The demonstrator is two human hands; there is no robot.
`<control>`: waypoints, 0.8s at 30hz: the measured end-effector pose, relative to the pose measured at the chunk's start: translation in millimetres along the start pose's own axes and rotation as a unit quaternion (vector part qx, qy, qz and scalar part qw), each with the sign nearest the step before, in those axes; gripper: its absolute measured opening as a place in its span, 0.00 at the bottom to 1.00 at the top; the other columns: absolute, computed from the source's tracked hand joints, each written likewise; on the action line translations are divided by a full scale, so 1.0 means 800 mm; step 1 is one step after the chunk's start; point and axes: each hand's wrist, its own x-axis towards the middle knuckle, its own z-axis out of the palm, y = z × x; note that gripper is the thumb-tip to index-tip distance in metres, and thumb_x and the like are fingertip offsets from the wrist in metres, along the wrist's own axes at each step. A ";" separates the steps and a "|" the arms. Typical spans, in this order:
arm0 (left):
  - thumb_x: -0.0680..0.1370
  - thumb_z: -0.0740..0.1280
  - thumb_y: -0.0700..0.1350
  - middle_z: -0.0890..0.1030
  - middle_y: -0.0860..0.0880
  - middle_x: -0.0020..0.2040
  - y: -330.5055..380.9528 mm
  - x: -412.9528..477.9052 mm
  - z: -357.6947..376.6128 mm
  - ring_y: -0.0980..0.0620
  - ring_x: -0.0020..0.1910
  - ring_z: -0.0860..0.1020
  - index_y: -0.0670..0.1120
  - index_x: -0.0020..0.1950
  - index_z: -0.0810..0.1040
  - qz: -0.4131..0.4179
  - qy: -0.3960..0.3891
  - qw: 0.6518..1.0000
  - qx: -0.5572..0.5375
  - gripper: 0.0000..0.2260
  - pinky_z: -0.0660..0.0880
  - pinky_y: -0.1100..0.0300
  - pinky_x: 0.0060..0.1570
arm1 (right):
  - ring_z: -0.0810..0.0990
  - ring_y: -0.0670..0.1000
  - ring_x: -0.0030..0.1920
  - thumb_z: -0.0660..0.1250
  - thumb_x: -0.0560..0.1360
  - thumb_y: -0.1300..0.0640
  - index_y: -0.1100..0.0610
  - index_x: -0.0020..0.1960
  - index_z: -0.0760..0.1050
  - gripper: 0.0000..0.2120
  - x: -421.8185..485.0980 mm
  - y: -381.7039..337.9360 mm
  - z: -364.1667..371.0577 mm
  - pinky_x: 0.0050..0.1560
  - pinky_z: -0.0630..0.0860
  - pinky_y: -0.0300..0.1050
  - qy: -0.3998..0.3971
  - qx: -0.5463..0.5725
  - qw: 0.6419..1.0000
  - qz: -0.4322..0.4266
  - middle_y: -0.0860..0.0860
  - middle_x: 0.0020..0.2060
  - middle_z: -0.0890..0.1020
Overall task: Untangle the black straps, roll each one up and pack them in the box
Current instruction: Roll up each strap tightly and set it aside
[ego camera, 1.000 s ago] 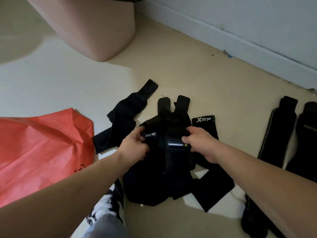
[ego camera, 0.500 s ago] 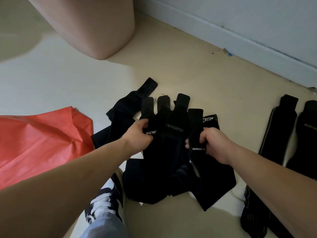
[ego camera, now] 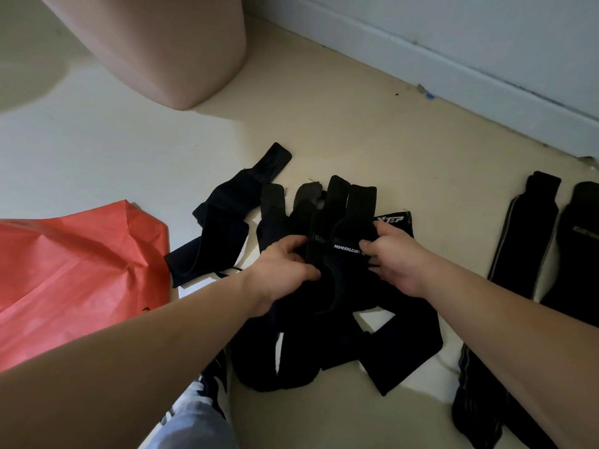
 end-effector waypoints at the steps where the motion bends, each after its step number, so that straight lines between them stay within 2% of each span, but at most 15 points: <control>1: 0.76 0.73 0.34 0.87 0.48 0.46 0.001 -0.006 0.002 0.49 0.44 0.86 0.54 0.70 0.79 -0.001 -0.019 1.000 -0.021 0.25 0.81 0.59 0.40 | 0.86 0.60 0.56 0.60 0.83 0.69 0.51 0.66 0.78 0.19 -0.001 -0.002 0.000 0.49 0.84 0.54 -0.010 0.016 1.000 -0.002 0.57 0.59 0.86; 3: 0.75 0.70 0.32 0.86 0.47 0.45 0.001 -0.016 0.006 0.47 0.44 0.84 0.58 0.64 0.82 -0.006 -0.048 0.997 -0.064 0.25 0.80 0.55 0.43 | 0.86 0.59 0.53 0.57 0.80 0.71 0.54 0.63 0.79 0.20 -0.002 -0.008 0.003 0.50 0.85 0.54 -0.022 0.073 0.997 0.001 0.56 0.56 0.86; 6: 0.73 0.70 0.33 0.85 0.45 0.48 -0.001 -0.030 0.011 0.43 0.47 0.82 0.57 0.61 0.84 -0.004 -0.070 0.993 -0.095 0.23 0.78 0.49 0.50 | 0.84 0.55 0.40 0.55 0.76 0.69 0.56 0.53 0.79 0.16 -0.007 -0.017 0.007 0.36 0.82 0.47 -0.042 0.127 0.991 0.008 0.54 0.45 0.85; 8: 0.77 0.71 0.38 0.87 0.47 0.48 0.000 -0.039 0.019 0.44 0.47 0.84 0.57 0.61 0.84 0.017 -0.071 0.994 -0.080 0.17 0.80 0.50 0.48 | 0.81 0.55 0.37 0.55 0.71 0.67 0.56 0.47 0.76 0.14 -0.011 -0.022 0.007 0.37 0.80 0.47 -0.060 0.133 0.989 0.008 0.54 0.39 0.81; 11: 0.84 0.68 0.43 0.86 0.49 0.45 0.006 -0.057 0.041 0.48 0.39 0.84 0.53 0.63 0.80 0.047 -0.090 0.994 -0.051 0.09 0.80 0.58 0.36 | 0.76 0.59 0.38 0.57 0.60 0.62 0.56 0.41 0.72 0.11 -0.015 -0.026 0.004 0.47 0.75 0.52 -0.067 0.165 0.984 0.008 0.56 0.36 0.76; 13: 0.85 0.67 0.43 0.86 0.48 0.46 0.007 -0.064 0.055 0.49 0.37 0.83 0.53 0.64 0.79 0.049 -0.115 0.992 -0.018 0.09 0.80 0.60 0.35 | 0.73 0.57 0.35 0.57 0.57 0.61 0.55 0.37 0.69 0.09 -0.018 -0.025 -0.001 0.43 0.72 0.50 -0.060 0.162 0.985 0.009 0.54 0.34 0.73; 16: 0.85 0.66 0.43 0.86 0.53 0.51 0.004 -0.065 0.061 0.58 0.40 0.85 0.56 0.69 0.77 0.062 -0.130 0.988 0.052 0.14 0.80 0.67 0.40 | 0.72 0.56 0.36 0.60 0.54 0.60 0.54 0.37 0.70 0.12 -0.019 -0.017 -0.012 0.41 0.69 0.49 -0.058 0.165 0.985 0.008 0.54 0.39 0.74; 20: 0.85 0.67 0.43 0.86 0.56 0.50 0.004 -0.070 0.061 0.63 0.40 0.84 0.58 0.72 0.76 0.068 -0.137 0.987 0.053 0.17 0.79 0.70 0.40 | 0.78 0.60 0.41 0.57 0.60 0.63 0.58 0.36 0.77 0.11 -0.014 -0.013 -0.019 0.49 0.76 0.53 -0.059 0.213 0.975 0.002 0.61 0.47 0.80; 22: 0.84 0.67 0.43 0.85 0.59 0.44 0.003 -0.071 0.061 0.63 0.40 0.84 0.59 0.72 0.75 0.077 -0.113 0.990 0.043 0.17 0.80 0.69 0.41 | 0.77 0.61 0.43 0.59 0.58 0.63 0.59 0.41 0.75 0.12 -0.010 -0.014 -0.019 0.49 0.76 0.54 -0.059 0.232 0.971 -0.006 0.64 0.54 0.78; 24: 0.84 0.68 0.44 0.80 0.60 0.34 0.000 -0.067 0.060 0.62 0.34 0.80 0.60 0.74 0.73 0.082 -0.070 0.993 0.048 0.21 0.78 0.69 0.38 | 0.75 0.60 0.43 0.59 0.59 0.63 0.57 0.43 0.73 0.13 -0.007 -0.015 -0.017 0.46 0.74 0.52 -0.050 0.238 0.970 -0.019 0.62 0.57 0.73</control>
